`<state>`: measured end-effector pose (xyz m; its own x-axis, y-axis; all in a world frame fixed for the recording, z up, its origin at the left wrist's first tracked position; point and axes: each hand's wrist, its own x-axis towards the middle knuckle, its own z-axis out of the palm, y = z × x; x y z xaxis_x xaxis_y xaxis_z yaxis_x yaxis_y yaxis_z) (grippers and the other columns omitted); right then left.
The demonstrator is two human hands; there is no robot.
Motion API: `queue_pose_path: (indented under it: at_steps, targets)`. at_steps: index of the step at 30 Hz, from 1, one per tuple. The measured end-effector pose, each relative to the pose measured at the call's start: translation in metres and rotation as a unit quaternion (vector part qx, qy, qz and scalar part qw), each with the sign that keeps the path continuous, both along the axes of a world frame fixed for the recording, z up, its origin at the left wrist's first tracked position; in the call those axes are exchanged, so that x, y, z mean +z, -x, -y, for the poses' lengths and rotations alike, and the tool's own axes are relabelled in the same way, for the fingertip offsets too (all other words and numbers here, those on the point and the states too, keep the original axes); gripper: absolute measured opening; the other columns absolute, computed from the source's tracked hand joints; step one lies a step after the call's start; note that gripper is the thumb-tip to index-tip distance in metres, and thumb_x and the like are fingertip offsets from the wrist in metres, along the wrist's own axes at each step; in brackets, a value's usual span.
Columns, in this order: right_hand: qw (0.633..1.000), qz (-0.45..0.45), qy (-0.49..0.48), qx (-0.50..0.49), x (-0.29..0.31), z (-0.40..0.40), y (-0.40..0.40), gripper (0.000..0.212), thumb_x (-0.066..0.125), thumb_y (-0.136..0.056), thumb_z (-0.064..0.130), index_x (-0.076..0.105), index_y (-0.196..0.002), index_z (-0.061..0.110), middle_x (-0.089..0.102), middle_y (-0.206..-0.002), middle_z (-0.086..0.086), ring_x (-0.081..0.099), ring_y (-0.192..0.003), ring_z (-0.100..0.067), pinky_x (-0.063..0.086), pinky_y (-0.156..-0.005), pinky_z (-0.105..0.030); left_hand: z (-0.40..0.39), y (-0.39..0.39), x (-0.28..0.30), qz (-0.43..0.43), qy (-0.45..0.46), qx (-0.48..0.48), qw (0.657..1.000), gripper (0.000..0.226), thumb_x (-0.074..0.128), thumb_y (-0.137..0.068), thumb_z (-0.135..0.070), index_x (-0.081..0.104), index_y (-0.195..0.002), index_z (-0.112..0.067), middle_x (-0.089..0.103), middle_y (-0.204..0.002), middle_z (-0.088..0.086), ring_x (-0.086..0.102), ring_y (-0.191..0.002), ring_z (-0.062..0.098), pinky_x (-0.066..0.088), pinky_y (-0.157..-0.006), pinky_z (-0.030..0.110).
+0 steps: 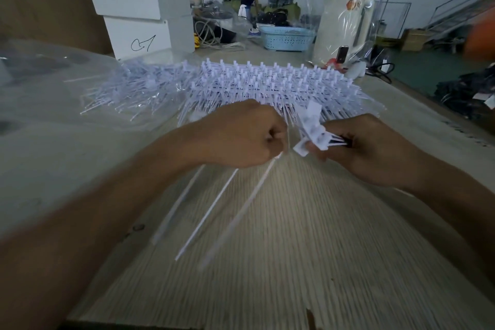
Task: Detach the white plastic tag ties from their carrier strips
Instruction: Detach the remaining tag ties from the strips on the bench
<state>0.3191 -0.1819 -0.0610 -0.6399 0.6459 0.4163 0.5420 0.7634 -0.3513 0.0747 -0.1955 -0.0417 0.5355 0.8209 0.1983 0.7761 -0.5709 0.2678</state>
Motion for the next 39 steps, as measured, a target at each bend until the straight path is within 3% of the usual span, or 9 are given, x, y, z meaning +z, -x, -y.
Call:
queue_pose_path:
  at_steps: [2,5,9,14,17,20,26,32,39]
  targets:
    - [0.999,0.008,0.015,-0.049,0.002,-0.004,-0.009,0.031,0.068,-0.094,0.008,0.064,-0.063,0.012,0.058,-0.054,0.004,0.054,-0.053,-0.006,0.035,-0.054,-0.010,-0.001,0.007,0.001,-0.046,-0.033,0.027,0.998,0.030,0.057,-0.097,-0.027,0.057,-0.067,-0.029,0.061,-0.069,-0.018,0.058,-0.067,-0.001,0.053,-0.079,0.032]
    - [0.990,-0.054,0.084,-0.099,0.004,-0.006,-0.012,0.038,0.059,-0.098,0.025,0.063,-0.062,0.014,0.056,-0.055,0.009,0.048,-0.049,-0.003,0.035,-0.053,-0.012,-0.006,0.011,0.000,0.081,0.043,0.002,0.996,0.029,0.058,-0.100,-0.026,0.062,-0.071,-0.025,0.061,-0.064,-0.017,0.057,-0.062,-0.003,0.048,-0.073,0.025]
    - [0.971,-0.124,0.153,-0.132,0.001,0.000,0.003,0.047,0.047,-0.104,0.035,0.051,-0.061,0.015,0.053,-0.056,-0.002,0.043,-0.047,-0.012,0.037,-0.049,-0.018,-0.008,0.002,-0.006,0.152,0.057,-0.011,0.987,0.032,0.050,-0.104,-0.023,0.058,-0.075,-0.033,0.063,-0.070,-0.008,0.062,-0.067,0.016,0.050,-0.071,0.035]
    - [0.952,-0.213,0.187,-0.115,0.004,0.011,0.012,0.036,0.047,-0.104,0.038,0.064,-0.085,0.012,0.054,-0.051,-0.007,0.038,-0.040,-0.019,0.031,-0.038,-0.023,-0.007,0.001,-0.008,0.188,0.140,-0.034,0.972,0.020,0.049,-0.104,-0.011,0.067,-0.103,-0.018,0.068,-0.086,-0.004,0.061,-0.072,0.008,0.051,-0.071,0.033]
    - [0.932,-0.286,0.186,-0.120,0.007,0.012,0.017,0.028,0.054,-0.101,0.034,0.071,-0.095,0.013,0.045,-0.049,0.006,0.035,-0.043,-0.009,0.029,-0.042,-0.021,-0.004,-0.003,-0.008,0.245,0.115,-0.055,0.961,0.016,0.056,-0.100,-0.008,0.068,-0.109,-0.014,0.066,-0.079,-0.009,0.063,-0.068,0.003,0.054,-0.067,0.023]
    - [0.903,-0.333,0.244,-0.121,0.009,0.014,0.023,0.027,0.061,-0.097,0.033,0.068,-0.081,0.011,0.040,-0.048,0.010,0.031,-0.042,-0.007,0.026,-0.042,-0.022,-0.003,-0.005,-0.007,0.309,0.072,-0.060,0.946,0.014,0.063,-0.096,-0.006,0.070,-0.108,-0.006,0.067,-0.076,-0.008,0.065,-0.067,0.008,0.055,-0.067,0.028]
    - [0.882,-0.311,0.338,-0.105,0.015,0.018,0.025,0.054,0.067,-0.075,0.065,0.071,-0.076,0.011,0.026,-0.054,0.002,0.020,-0.047,-0.012,0.018,-0.044,-0.022,-0.004,-0.011,-0.009,0.334,-0.010,-0.034,0.942,0.010,0.071,-0.091,-0.010,0.071,-0.101,-0.009,0.072,-0.081,0.001,0.069,-0.067,0.013,0.059,-0.069,0.035]
    - [0.892,-0.306,0.311,-0.117,0.010,0.020,0.027,0.030,0.076,-0.082,0.040,0.065,-0.064,0.020,0.041,-0.052,0.005,0.033,-0.042,-0.006,0.026,-0.040,-0.019,-0.004,-0.012,-0.012,0.340,-0.002,-0.012,0.941,0.010,0.072,-0.091,-0.018,0.066,-0.099,-0.014,0.071,-0.081,0.005,0.069,-0.072,0.027,0.058,-0.073,0.045]
    - [0.896,-0.344,0.241,-0.144,0.009,0.020,0.026,0.028,0.075,-0.087,0.031,0.072,-0.066,0.013,0.040,-0.048,0.002,0.029,-0.043,-0.012,0.023,-0.043,-0.022,-0.004,-0.016,-0.016,0.291,0.072,0.046,0.953,0.037,0.052,-0.104,-0.028,0.061,-0.070,-0.016,0.064,-0.061,-0.003,0.059,-0.059,0.018,0.051,-0.065,0.038]
